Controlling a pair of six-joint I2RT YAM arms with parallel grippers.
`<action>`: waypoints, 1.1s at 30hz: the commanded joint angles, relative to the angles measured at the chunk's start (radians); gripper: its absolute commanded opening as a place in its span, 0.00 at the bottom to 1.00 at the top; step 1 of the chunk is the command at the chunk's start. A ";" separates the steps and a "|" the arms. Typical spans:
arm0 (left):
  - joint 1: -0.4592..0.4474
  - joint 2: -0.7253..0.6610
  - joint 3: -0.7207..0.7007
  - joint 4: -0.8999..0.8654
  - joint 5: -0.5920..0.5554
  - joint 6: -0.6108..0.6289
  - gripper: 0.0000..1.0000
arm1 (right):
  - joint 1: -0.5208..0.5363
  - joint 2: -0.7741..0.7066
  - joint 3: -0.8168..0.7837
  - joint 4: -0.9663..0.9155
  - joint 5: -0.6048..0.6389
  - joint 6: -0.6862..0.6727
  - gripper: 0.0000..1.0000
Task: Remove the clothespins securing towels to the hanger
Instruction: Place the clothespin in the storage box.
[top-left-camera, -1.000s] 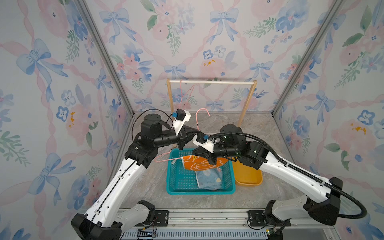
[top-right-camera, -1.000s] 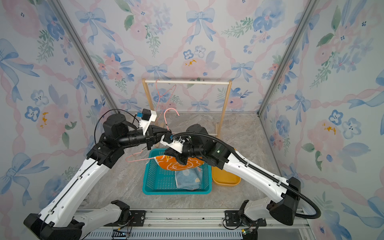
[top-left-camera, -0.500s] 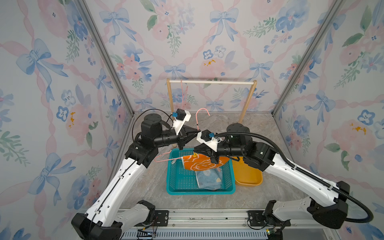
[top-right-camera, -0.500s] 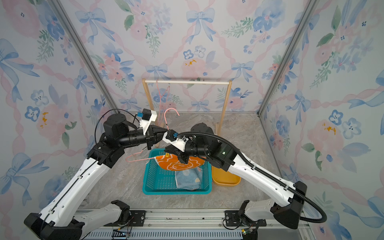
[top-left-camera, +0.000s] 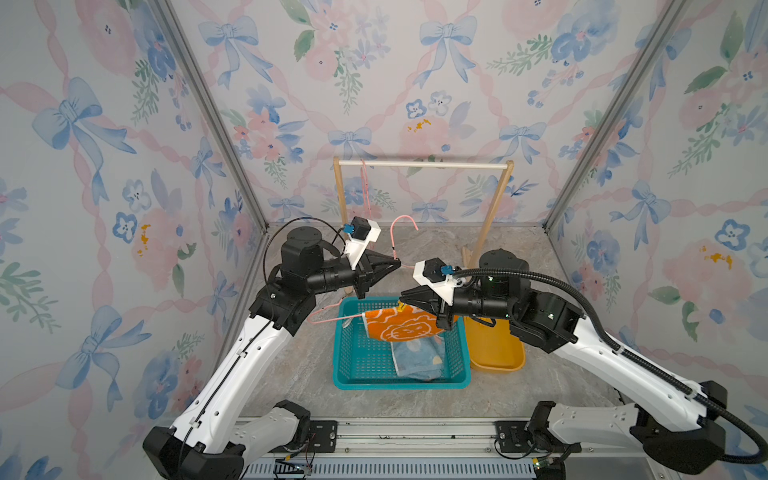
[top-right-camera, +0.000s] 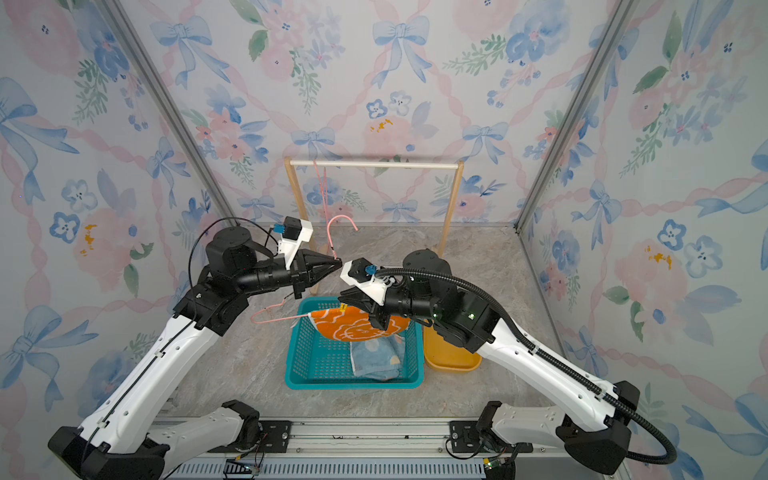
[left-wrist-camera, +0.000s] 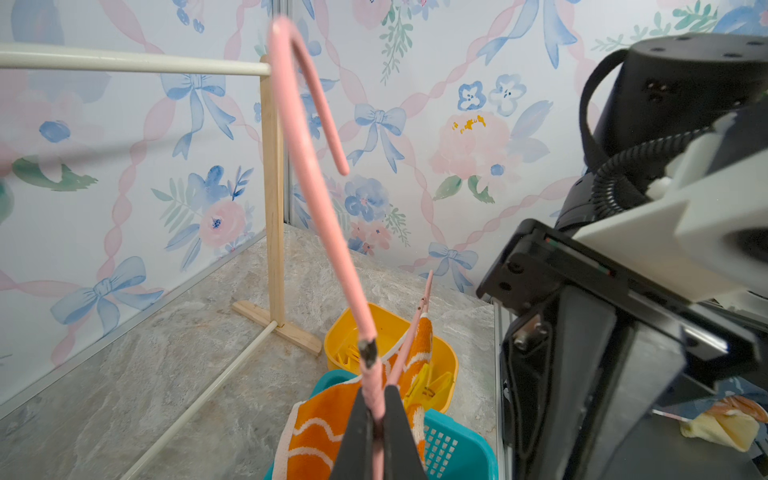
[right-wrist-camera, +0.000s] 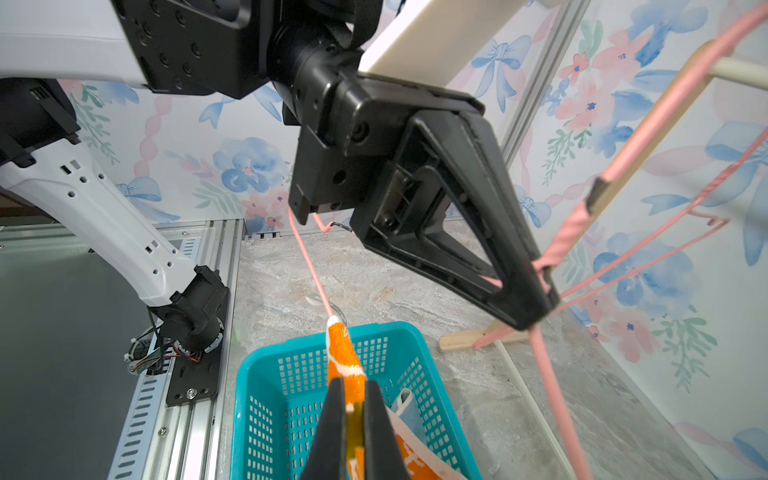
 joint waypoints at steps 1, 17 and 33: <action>0.007 -0.003 -0.001 0.032 0.012 -0.009 0.00 | -0.008 -0.068 -0.049 -0.023 0.028 0.040 0.01; 0.009 -0.007 0.006 0.031 0.007 -0.012 0.00 | -0.150 -0.427 -0.348 -0.112 0.199 0.249 0.02; 0.023 -0.010 0.014 0.032 0.012 -0.014 0.00 | -0.466 -0.634 -0.608 -0.180 0.333 0.504 0.06</action>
